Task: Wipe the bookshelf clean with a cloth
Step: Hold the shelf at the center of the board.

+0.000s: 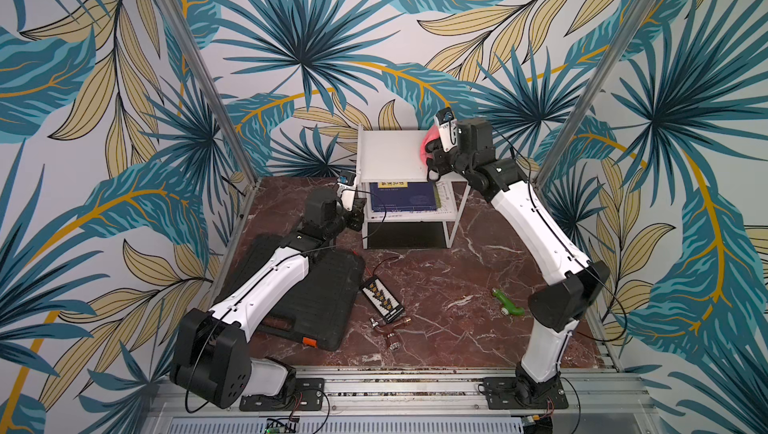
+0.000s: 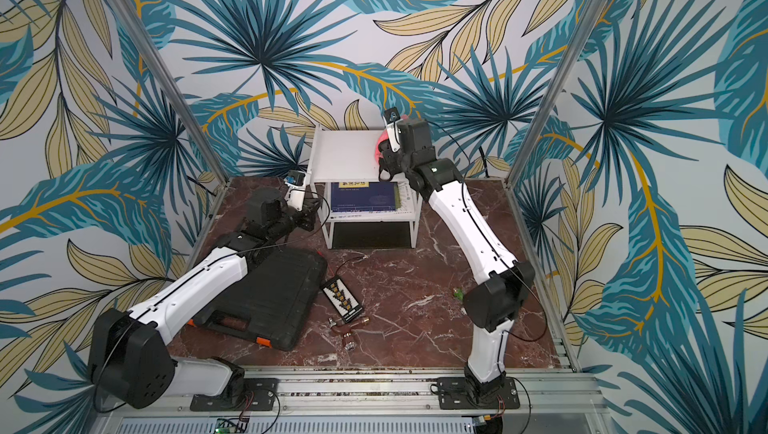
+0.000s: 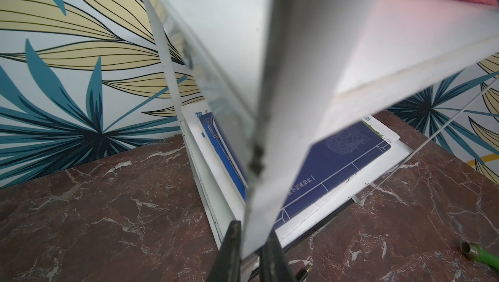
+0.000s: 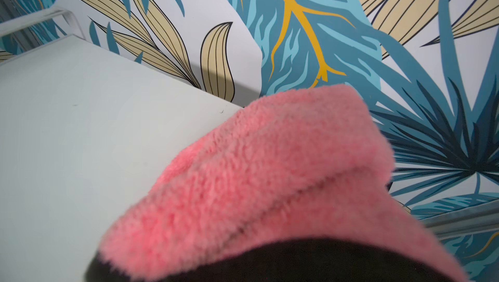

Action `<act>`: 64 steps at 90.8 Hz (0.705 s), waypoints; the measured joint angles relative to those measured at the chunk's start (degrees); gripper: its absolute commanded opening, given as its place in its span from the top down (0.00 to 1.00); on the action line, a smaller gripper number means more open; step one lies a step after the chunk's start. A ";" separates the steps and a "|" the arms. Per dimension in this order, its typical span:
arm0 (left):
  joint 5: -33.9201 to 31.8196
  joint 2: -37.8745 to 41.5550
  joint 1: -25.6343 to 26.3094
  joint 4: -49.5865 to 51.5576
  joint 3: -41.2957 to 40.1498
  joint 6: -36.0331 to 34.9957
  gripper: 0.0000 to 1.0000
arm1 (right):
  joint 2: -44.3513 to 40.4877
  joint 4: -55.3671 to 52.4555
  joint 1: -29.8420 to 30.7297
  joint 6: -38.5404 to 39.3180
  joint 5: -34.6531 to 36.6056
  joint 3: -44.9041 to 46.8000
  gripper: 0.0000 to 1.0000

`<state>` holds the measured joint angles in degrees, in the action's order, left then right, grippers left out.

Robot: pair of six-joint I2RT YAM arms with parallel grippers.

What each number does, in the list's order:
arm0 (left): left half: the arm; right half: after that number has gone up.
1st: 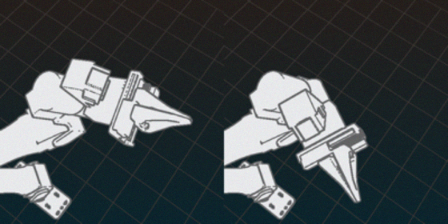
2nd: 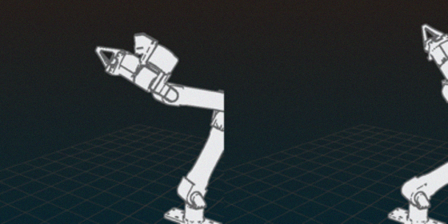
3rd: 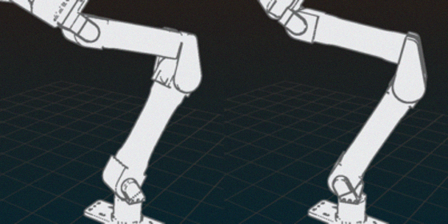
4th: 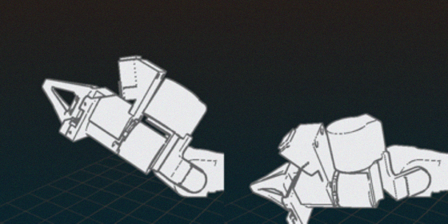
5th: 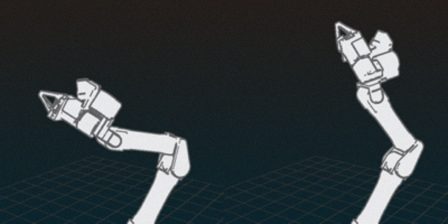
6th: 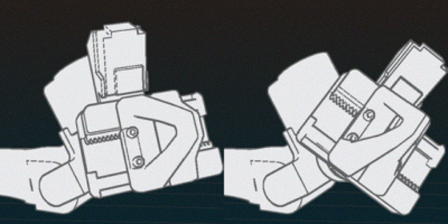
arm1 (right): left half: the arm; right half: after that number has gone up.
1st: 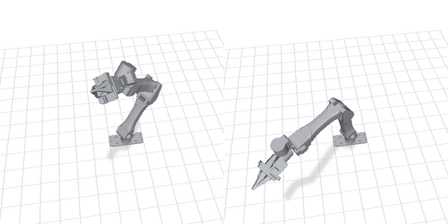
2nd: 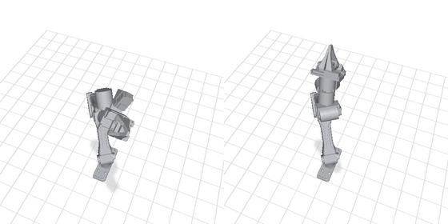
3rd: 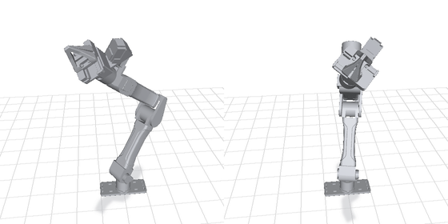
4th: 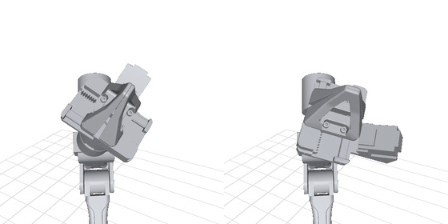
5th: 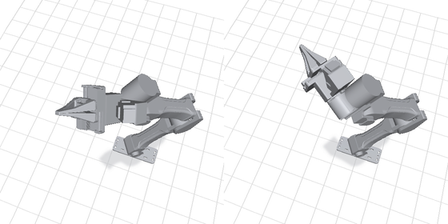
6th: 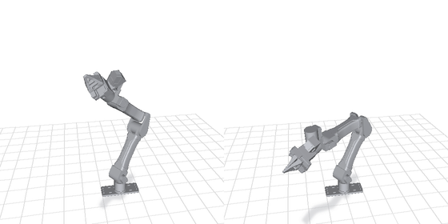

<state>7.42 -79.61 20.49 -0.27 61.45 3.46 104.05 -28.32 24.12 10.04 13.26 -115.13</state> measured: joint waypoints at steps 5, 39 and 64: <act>0.11 -0.31 0.00 0.42 0.50 -0.11 0.92 | -3.78 4.00 0.04 0.33 -0.11 6.12 1.00; 1.01 3.74 -1.38 3.45 -0.42 -0.63 0.31 | -18.36 17.14 -0.11 -1.79 -11.02 25.11 1.00; 4.48 22.93 -1.42 8.72 -2.23 -3.89 0.05 | -37.44 28.79 -0.11 -6.58 -38.16 45.48 1.00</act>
<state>11.90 -56.69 19.07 8.45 59.22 -0.43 66.61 0.47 24.01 3.46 -24.91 -69.65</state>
